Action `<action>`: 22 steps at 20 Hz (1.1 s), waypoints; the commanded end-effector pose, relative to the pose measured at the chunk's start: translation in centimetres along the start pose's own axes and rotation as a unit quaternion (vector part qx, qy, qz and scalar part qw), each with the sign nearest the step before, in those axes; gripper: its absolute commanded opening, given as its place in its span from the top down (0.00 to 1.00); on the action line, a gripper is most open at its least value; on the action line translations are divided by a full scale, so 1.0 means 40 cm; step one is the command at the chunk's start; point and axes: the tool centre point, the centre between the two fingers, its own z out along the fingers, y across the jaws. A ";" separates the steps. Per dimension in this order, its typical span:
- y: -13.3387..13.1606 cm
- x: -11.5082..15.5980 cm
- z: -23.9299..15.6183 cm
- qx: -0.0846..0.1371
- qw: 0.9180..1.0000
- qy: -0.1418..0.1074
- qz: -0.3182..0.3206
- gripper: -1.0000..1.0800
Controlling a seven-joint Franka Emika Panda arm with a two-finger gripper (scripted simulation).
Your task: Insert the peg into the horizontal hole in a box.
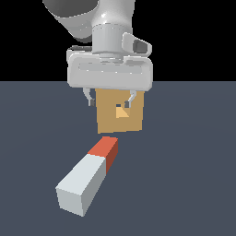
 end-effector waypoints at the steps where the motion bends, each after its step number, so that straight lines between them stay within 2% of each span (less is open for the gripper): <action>1: -0.007 -0.043 0.019 -0.003 1.000 0.000 0.020 0.04; 5: -0.027 -0.134 0.061 -0.010 0.998 0.001 0.065 0.04; 12: -0.078 -0.287 0.136 -0.023 0.990 0.002 0.141 0.04; 17: -0.103 -0.340 0.164 -0.028 0.985 0.003 0.169 0.04; 22: -0.107 -0.350 0.171 -0.029 0.984 0.004 0.174 0.04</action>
